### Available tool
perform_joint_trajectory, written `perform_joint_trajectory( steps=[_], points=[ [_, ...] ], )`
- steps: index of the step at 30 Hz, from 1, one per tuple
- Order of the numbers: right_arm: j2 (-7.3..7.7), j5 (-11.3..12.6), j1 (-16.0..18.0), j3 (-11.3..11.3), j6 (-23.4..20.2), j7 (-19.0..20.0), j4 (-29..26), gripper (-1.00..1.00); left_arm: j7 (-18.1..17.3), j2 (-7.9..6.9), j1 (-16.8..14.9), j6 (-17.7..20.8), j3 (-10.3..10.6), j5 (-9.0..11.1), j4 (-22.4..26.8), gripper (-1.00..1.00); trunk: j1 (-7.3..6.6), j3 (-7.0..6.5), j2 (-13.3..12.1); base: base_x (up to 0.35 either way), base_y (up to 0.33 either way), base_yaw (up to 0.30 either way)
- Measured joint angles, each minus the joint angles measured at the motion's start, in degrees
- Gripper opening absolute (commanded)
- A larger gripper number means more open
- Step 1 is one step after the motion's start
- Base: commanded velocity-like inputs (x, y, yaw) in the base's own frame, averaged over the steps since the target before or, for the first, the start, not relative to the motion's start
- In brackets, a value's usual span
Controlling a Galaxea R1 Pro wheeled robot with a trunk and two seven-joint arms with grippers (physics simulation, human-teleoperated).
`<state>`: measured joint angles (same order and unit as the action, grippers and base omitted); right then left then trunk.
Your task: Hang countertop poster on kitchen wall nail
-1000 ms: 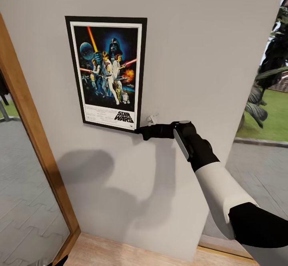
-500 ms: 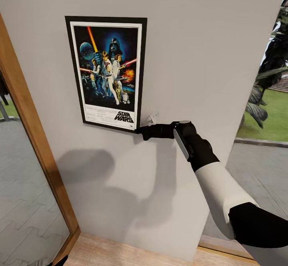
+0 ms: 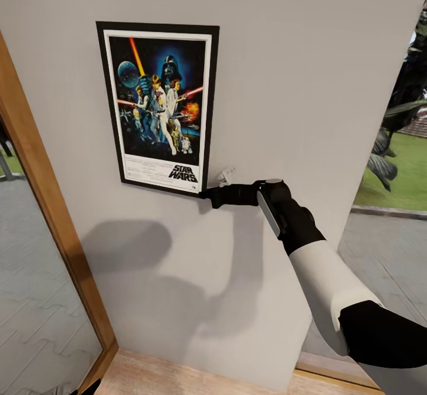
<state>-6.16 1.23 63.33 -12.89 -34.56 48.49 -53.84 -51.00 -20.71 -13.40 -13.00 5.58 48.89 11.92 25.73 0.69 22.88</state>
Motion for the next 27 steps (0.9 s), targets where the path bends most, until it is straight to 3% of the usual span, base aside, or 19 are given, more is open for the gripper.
perform_joint_trajectory(
  steps=[27],
  points=[
    [-0.07,0.0,0.0,-0.1,0.1,-0.3,0.0,-1.00,0.0,0.00,0.0,0.0,0.0,0.0,0.0,1.00,0.00,0.00,0.0,0.000,0.000,0.000]
  ],
)
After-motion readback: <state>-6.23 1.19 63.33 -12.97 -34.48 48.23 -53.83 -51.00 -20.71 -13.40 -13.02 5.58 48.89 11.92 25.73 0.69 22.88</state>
